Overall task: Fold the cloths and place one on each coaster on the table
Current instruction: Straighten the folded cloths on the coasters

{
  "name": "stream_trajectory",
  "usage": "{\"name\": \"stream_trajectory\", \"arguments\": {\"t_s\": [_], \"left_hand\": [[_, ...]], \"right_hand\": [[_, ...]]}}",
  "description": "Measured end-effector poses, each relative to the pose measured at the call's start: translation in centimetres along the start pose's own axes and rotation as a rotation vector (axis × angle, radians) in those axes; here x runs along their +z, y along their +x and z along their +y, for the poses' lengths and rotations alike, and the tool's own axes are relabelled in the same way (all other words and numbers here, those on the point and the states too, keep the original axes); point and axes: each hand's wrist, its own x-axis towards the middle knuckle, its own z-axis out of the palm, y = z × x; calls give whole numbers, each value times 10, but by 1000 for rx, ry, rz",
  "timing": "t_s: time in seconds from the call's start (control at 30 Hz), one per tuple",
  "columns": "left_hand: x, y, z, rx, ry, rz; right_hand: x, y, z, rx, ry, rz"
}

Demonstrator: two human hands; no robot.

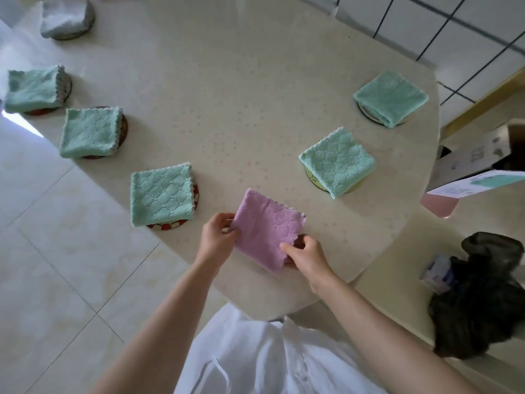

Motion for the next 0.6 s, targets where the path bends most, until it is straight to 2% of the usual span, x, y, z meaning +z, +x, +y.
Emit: {"name": "stream_trajectory", "arguments": {"t_s": [0.13, 0.33, 0.43, 0.6], "left_hand": [[-5, 18, -1, -61, 120, -98], [-17, 39, -12, -131, 242, -130], [-21, 44, -13, -92, 311, -165], [-26, 43, -8, 46, 462, -220]], "right_hand": [[6, -3, 2, 44, -4, 62], [25, -10, 14, 86, -51, 223], [35, -10, 16, 104, -69, 318], [45, -23, 8, 104, -229, 429]]}}
